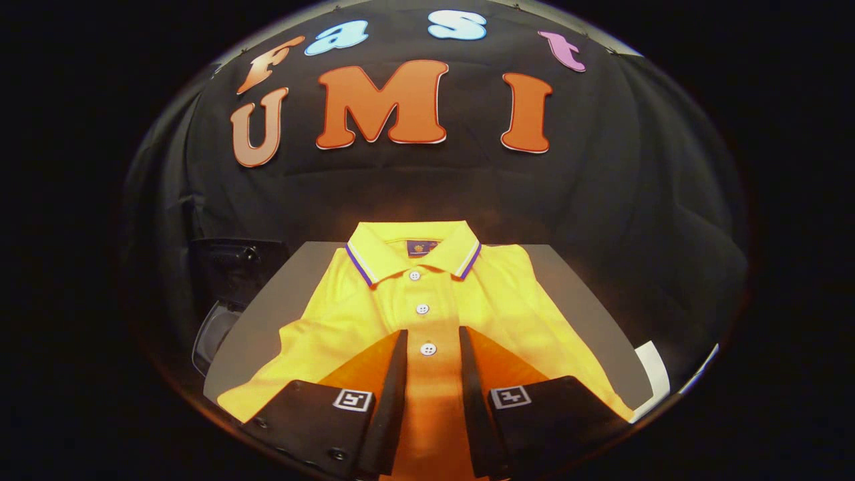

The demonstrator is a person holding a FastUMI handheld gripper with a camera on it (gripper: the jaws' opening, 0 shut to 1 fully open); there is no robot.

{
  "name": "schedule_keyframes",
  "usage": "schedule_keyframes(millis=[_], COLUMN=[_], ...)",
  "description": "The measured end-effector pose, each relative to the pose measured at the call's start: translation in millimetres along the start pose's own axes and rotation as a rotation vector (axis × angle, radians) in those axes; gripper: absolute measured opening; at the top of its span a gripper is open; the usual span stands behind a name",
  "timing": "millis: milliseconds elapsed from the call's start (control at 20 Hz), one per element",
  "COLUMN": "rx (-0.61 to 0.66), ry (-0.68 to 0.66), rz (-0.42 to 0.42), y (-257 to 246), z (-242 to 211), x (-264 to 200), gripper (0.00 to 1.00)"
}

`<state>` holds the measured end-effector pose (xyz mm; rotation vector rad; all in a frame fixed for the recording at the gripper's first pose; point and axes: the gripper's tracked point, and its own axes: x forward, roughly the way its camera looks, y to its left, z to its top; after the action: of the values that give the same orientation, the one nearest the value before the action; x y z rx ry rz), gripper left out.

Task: Put the clothes into the washing machine and then close the washing machine lid.

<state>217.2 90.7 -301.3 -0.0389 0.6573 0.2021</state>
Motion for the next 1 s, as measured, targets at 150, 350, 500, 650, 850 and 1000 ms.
schedule_keyframes(millis=[150, 350, 500, 650, 850, 1000], rx=[0.006, 0.008, 0.003, 0.012, -0.020, 0.058], ry=[0.026, 0.001, -0.017, -0.045, -0.145, -0.268], rz=[-0.008, -0.019, -0.025, -0.029, 0.006, 0.088], y=[1, 6, 6, 6, 14, 31], z=[-1, -2, -10, -6, -2, 14], x=[-3, -11, -22, -24, -42, -76], gripper=[0.41, 0.29, 0.20, 0.15, 0.10, 0.10])
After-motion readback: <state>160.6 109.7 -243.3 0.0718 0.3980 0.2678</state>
